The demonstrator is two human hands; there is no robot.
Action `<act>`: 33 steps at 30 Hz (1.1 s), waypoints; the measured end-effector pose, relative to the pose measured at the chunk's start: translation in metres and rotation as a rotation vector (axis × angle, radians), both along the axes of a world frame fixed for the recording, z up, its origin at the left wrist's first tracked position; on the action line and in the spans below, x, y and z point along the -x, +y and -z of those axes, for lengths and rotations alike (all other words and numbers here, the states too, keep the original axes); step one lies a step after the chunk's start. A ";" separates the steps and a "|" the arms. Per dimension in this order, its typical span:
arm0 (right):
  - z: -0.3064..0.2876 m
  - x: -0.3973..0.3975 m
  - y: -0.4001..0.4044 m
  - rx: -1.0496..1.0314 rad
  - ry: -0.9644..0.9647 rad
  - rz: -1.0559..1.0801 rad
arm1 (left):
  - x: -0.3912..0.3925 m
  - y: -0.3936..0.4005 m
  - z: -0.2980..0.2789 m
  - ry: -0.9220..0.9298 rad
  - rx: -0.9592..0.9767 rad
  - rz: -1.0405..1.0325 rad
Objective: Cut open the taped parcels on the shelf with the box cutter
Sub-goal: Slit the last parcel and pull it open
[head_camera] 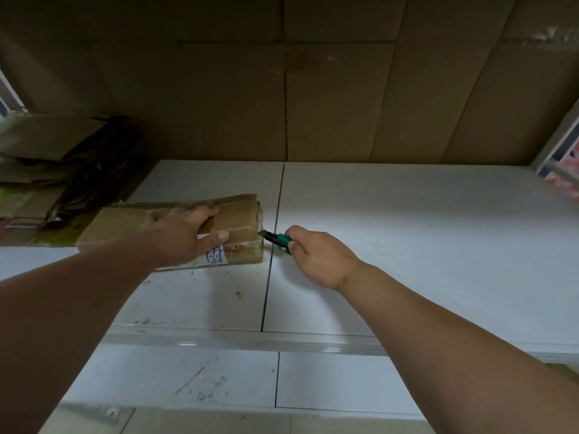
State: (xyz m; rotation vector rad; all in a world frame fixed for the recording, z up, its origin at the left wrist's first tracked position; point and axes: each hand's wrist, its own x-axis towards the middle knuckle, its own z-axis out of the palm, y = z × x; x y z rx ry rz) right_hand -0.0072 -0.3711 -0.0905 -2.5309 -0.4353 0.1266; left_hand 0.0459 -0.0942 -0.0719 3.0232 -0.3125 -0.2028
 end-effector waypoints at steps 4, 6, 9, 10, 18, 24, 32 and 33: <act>-0.002 -0.008 0.000 0.010 0.002 -0.010 | 0.001 0.000 0.000 -0.008 -0.002 0.000; -0.003 -0.011 0.002 0.007 0.007 -0.019 | 0.001 -0.001 0.001 -0.005 0.000 -0.005; -0.004 -0.015 0.007 0.025 0.009 -0.050 | -0.001 -0.001 0.006 -0.025 -0.021 -0.011; -0.003 -0.017 0.007 0.043 0.009 -0.062 | -0.001 -0.001 0.007 -0.037 -0.022 -0.011; 0.015 -0.018 0.000 0.223 -0.017 -0.105 | -0.004 0.000 0.009 0.000 0.017 -0.010; 0.017 -0.018 -0.003 0.260 -0.013 -0.115 | -0.005 0.002 0.010 -0.008 0.018 0.008; 0.020 -0.012 -0.003 0.278 -0.021 -0.094 | 0.000 0.000 0.004 -0.012 0.020 0.033; 0.020 -0.011 -0.003 0.287 -0.016 -0.092 | 0.000 0.001 0.005 -0.013 0.015 0.031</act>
